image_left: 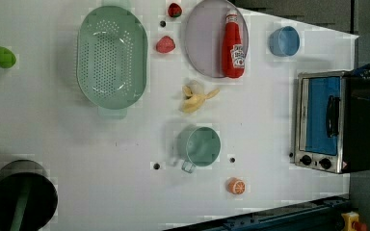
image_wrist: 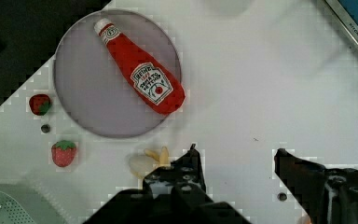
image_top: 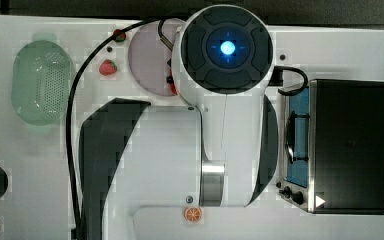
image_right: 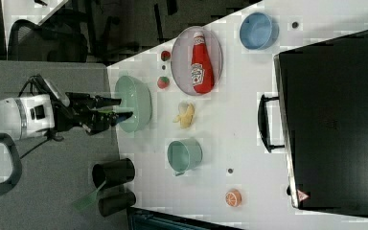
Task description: Pick ketchup from plate and place it on table.
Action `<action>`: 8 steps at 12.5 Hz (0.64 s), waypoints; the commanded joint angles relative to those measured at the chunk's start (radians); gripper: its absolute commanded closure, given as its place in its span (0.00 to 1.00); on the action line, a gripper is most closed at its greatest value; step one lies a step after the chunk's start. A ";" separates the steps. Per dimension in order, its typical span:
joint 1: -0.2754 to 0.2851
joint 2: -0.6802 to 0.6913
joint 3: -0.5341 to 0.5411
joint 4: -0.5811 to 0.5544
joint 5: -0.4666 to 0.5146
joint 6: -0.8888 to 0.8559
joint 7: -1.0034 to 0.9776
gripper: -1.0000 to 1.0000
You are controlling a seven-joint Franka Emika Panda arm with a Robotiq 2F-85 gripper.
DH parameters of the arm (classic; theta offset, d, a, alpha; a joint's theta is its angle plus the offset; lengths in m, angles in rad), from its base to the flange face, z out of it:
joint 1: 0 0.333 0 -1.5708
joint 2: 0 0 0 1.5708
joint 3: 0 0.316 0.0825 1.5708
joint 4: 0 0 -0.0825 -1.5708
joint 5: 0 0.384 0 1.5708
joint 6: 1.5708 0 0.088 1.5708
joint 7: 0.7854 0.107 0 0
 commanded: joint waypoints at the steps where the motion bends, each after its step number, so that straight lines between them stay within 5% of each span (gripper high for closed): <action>1: -0.079 -0.187 0.054 -0.123 0.002 -0.124 0.027 0.21; 3: -0.079 -0.177 0.051 -0.123 0.002 -0.128 0.027 0.00; 8: -0.079 -0.150 0.054 -0.122 0.002 -0.082 0.017 0.00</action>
